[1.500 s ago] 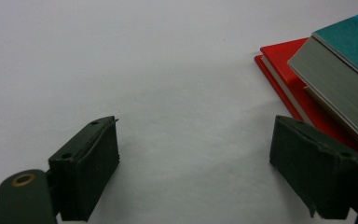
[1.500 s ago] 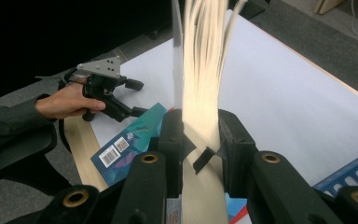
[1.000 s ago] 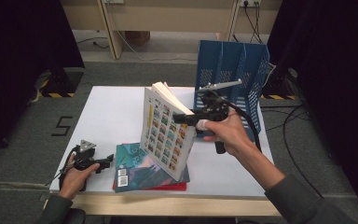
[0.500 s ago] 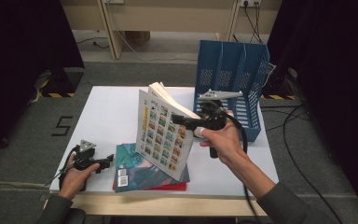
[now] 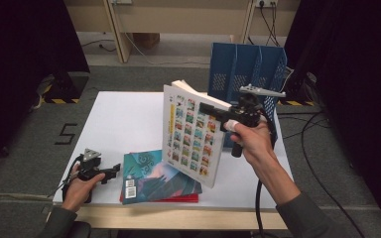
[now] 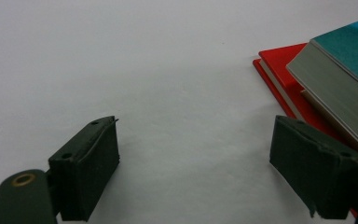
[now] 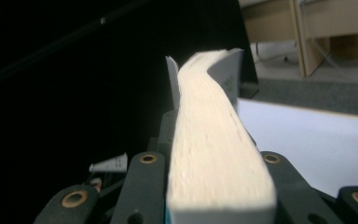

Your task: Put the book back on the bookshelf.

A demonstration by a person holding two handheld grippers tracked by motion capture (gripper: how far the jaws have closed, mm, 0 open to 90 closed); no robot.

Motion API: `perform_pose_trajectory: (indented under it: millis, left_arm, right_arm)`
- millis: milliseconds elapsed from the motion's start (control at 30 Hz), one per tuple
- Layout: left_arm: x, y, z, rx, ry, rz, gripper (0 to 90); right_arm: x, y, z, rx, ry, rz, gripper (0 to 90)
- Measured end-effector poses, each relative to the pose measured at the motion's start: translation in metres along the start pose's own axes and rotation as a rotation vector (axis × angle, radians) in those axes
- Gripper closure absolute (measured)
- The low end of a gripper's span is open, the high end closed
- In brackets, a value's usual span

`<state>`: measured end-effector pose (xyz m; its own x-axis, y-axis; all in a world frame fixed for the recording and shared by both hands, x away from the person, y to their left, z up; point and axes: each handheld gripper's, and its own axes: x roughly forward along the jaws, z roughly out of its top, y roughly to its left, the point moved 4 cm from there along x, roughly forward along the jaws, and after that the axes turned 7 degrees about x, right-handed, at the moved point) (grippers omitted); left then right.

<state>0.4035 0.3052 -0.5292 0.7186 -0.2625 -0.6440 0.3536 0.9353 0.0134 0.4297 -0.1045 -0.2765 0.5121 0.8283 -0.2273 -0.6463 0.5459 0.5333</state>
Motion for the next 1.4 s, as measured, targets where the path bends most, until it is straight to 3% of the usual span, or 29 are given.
perform_pose_trajectory:
  millis: [133,233,333,400,433,467,633,700,833,867,1100,1400]
  left_arm:
    - [0.0,0.0,0.0,-0.007,0.0,-0.001,14.6]
    - [0.0,0.001,0.0,-0.009,-0.003,-0.001,14.7]
    - [0.0,0.0,0.0,-0.009,-0.001,0.0,14.7]
    - [0.0,0.0,0.0,-0.009,-0.002,0.003,14.7]
    - [0.0,0.0,0.0,-0.009,-0.002,0.003,14.7]
    - [0.0,0.0,0.0,-0.008,-0.001,0.004,14.7]
    - [0.001,0.0,0.0,-0.009,-0.001,0.004,14.5]
    - [0.0,0.001,0.0,-0.011,-0.001,0.001,14.6]
    - [0.001,0.001,0.001,-0.012,0.002,0.008,14.4]
    - [0.001,0.001,0.001,-0.013,0.001,0.007,14.4]
    - [0.0,0.002,0.0,-0.021,-0.002,-0.001,14.5]
    - [0.0,0.002,0.0,-0.029,-0.008,-0.009,14.6]
  right_arm:
    - [-0.016,-0.004,0.011,0.004,-0.046,-0.001,73.8]
    - [-0.042,-0.01,0.03,0.011,-0.138,-0.037,73.7]
    - [-0.057,-0.012,0.04,0.015,-0.175,-0.049,73.7]
    - [-0.076,-0.014,0.054,0.011,-0.223,-0.072,73.8]
    - [-0.076,-0.014,0.054,0.011,-0.223,-0.072,73.8]
    - [-0.086,-0.019,0.062,0.026,-0.251,-0.102,73.7]
    - [-0.098,-0.03,0.074,0.05,-0.287,-0.123,73.5]
    - [-0.104,-0.04,0.086,0.077,-0.338,-0.144,73.2]
    - [-0.098,-0.047,0.102,0.062,-0.347,-0.176,73.3]
    - [-0.093,-0.052,0.106,0.076,-0.342,-0.205,73.3]
    - [-0.06,-0.077,0.134,0.124,-0.338,-0.273,73.3]
    - [-0.028,-0.088,0.168,0.138,-0.368,-0.307,73.2]
